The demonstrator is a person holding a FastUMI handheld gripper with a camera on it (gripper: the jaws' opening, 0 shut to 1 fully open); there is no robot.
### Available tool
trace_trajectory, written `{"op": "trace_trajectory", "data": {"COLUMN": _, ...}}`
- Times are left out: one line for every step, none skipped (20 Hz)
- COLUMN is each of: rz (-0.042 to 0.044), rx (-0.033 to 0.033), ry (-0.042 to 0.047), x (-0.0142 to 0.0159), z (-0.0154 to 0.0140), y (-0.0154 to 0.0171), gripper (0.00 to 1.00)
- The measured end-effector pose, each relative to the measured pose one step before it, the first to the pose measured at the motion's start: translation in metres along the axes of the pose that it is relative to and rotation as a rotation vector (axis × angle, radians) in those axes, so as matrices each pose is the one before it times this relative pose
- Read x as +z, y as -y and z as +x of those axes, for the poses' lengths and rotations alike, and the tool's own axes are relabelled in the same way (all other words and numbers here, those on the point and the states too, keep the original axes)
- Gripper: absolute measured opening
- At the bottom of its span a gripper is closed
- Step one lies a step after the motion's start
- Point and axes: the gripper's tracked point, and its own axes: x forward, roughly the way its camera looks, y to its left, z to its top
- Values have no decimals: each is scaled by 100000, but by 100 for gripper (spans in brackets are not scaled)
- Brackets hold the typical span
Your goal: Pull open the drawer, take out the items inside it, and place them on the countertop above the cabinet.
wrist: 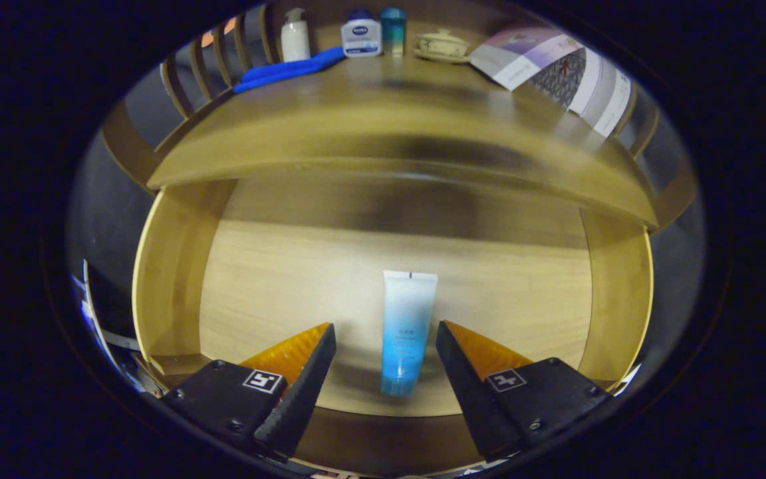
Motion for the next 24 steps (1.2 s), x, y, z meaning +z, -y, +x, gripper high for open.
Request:
{"op": "trace_trajectory", "data": {"rz": 1531, "rx": 214, "ry": -2557, "x": -205, "z": 436, "y": 146, "gripper": 96}}
{"op": "trace_trajectory", "data": {"rz": 1255, "rx": -73, "ry": -2133, "x": -234, "z": 342, "y": 184, "gripper": 91}}
{"op": "trace_trajectory", "data": {"rz": 1176, "rx": -355, "ry": -1114, "x": 52, "z": 448, "y": 323, "gripper": 88}}
{"op": "trace_trajectory", "data": {"rz": 1238, "rx": -799, "ry": -1584, "x": -266, "z": 166, "y": 231, "gripper": 86}}
{"op": "trace_trajectory", "data": {"rz": 865, "rx": 732, "ry": -2429, "x": -276, "z": 303, "y": 15, "gripper": 85}}
{"op": "trace_trajectory", "data": {"rz": 1087, "rx": 402, "ry": -1790, "x": -207, "z": 449, "y": 137, "gripper": 84}}
{"op": "trace_trajectory", "data": {"rz": 1395, "rx": -53, "ry": -1192, "x": 27, "z": 212, "y": 218, "gripper": 83}}
{"op": "trace_trajectory", "data": {"rz": 1022, "rx": -44, "ry": -866, "x": -48, "z": 173, "y": 257, "gripper": 81}}
{"op": "trace_trajectory", "data": {"rz": 523, "rx": -1568, "ry": 536, "x": 360, "z": -142, "y": 320, "gripper": 79}}
{"op": "trace_trajectory", "data": {"rz": 316, "rx": -616, "ry": -169, "x": -54, "z": 292, "y": 74, "gripper": 71}}
{"op": "trace_trajectory", "data": {"rz": 544, "rx": -560, "ry": -1, "x": 5, "z": -147, "y": 45, "gripper": 66}}
{"op": "trace_trajectory", "data": {"rz": -236, "rx": -194, "ry": -112, "x": 70, "z": -137, "y": 69, "gripper": 58}}
{"op": "trace_trajectory", "data": {"rz": -691, "rx": 590, "ry": -646, "x": -149, "z": -105, "y": -50, "gripper": 50}}
{"op": "trace_trajectory", "data": {"rz": -132, "rx": 1004, "ry": 619, "x": -29, "z": -139, "y": -57, "gripper": 47}}
{"op": "trace_trajectory", "data": {"rz": 74, "rx": 280, "ry": 1344, "x": 53, "z": -243, "y": -90, "gripper": 47}}
{"op": "trace_trajectory", "data": {"rz": -635, "rx": 267, "ry": 885, "x": -417, "z": -569, "y": -349, "gripper": 47}}
{"op": "trace_trajectory", "data": {"rz": -493, "rx": 468, "ry": 692, "x": -192, "z": -497, "y": -98, "gripper": 47}}
{"op": "trace_trajectory", "data": {"rz": -123, "rx": 671, "ry": 856, "x": -207, "z": -622, "y": -106, "gripper": 47}}
{"op": "trace_trajectory", "data": {"rz": 38, "rx": 820, "ry": 765, "x": -138, "z": -682, "y": -66, "gripper": 46}}
{"op": "trace_trajectory", "data": {"rz": -187, "rx": 611, "ry": 809, "x": 78, "z": -643, "y": 97, "gripper": 46}}
{"op": "trace_trajectory", "data": {"rz": -106, "rx": 383, "ry": 1188, "x": 45, "z": -639, "y": 15, "gripper": 46}}
{"op": "trace_trajectory", "data": {"rz": -68, "rx": 372, "ry": 1081, "x": -133, "z": -858, "y": -54, "gripper": 46}}
{"op": "trace_trajectory", "data": {"rz": 20, "rx": 500, "ry": 912, "x": -44, "z": -856, "y": -2, "gripper": 46}}
{"op": "trace_trajectory", "data": {"rz": -173, "rx": 189, "ry": 1133, "x": 27, "z": -792, "y": 70, "gripper": 46}}
